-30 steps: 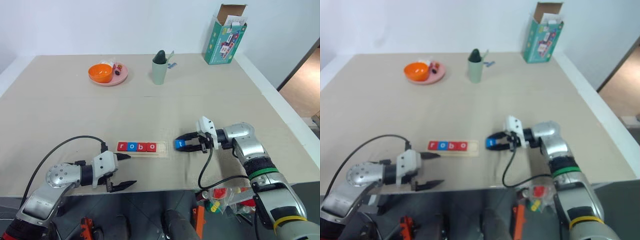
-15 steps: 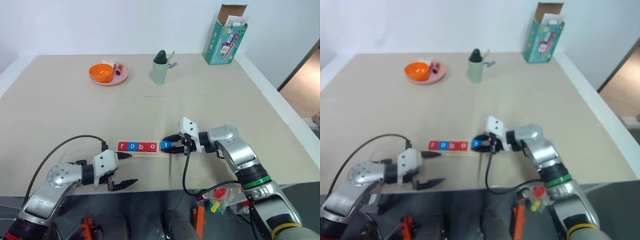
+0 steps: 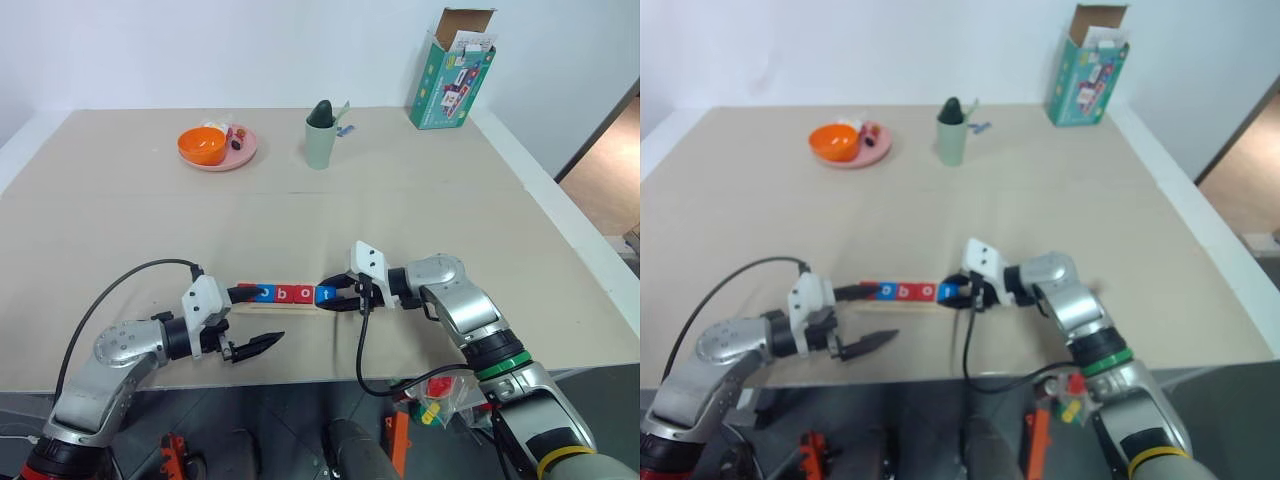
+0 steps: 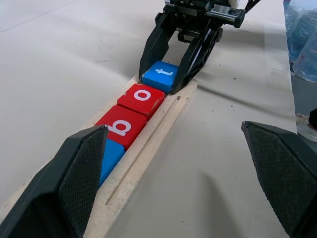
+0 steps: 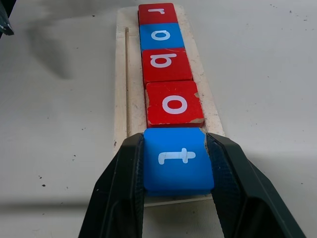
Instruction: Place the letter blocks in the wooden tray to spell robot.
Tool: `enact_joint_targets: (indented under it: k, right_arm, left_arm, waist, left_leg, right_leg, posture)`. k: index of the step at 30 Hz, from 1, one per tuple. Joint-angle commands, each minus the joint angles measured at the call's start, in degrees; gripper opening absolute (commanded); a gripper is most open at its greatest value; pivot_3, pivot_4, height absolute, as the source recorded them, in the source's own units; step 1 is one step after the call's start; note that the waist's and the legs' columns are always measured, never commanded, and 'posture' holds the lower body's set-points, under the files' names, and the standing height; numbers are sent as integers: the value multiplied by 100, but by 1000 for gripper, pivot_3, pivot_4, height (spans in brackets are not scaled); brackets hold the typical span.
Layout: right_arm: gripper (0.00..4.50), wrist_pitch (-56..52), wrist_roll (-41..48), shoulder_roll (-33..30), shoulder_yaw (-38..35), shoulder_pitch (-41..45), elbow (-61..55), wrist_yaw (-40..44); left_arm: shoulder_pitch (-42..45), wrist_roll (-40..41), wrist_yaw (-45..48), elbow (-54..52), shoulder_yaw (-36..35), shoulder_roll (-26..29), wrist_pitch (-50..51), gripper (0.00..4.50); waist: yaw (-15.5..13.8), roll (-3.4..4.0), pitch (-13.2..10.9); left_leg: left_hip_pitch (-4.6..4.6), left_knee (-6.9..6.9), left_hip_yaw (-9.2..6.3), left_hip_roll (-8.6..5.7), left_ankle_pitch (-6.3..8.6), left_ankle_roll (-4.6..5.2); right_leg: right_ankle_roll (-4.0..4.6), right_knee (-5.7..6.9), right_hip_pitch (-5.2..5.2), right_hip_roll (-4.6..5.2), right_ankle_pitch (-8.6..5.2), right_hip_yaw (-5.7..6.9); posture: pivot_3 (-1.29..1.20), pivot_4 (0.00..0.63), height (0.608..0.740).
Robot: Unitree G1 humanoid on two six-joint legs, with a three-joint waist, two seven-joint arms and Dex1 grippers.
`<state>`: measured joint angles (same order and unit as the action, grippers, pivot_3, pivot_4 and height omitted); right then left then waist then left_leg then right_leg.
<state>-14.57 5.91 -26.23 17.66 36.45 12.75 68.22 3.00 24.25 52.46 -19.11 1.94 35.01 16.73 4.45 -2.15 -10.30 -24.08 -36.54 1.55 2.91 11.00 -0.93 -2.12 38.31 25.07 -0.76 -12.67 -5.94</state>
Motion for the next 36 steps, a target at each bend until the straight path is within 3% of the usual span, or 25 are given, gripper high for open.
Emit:
enact_joint_targets:
  k: [1,24,26,32,36]
  right_arm:
    - [1250,87,-27,59,-3,93,66,-60]
    - [1250,108,-57,216,35,167,281,-69]
    - [2289,-14,3,225,9,150,221,-59]
    - [4358,-221,167,260,-136,148,-1,-132]
    - [4475,-566,434,296,-421,184,-275,-347]
  left_arm:
    - [-1,96,-36,-263,-119,21,8,4500]
    - [-125,-185,2,-269,10,57,-133,4500]
    - [-135,-219,23,-257,26,73,-159,4500]
    - [-141,-291,80,-224,34,84,-212,4500]
    - [-137,-285,90,-213,-7,73,-219,4500]
  waist:
    - [1,0,0]
    - [4,-1,1]
    - [4,-1,1]
    - [3,-1,1]
    - [3,-1,1]
  left_leg:
    - [0,0,0,0,0,0]
    - [4,0,0,1,0,0]
    - [4,0,1,1,0,0]
    - [3,0,1,1,0,0]
    - [-2,0,1,1,0,0]
  right_leg:
    - [1,0,0,0,0,0]
    - [4,0,-1,-2,1,-1]
    - [5,0,-1,-2,1,-1]
    - [4,0,-1,-1,0,-1]
    - [4,-1,2,-1,0,-1]
  posture:
    - [0,150,740]
    - [0,150,740]
    - [0,150,740]
    - [0,150,740]
    - [0,150,740]
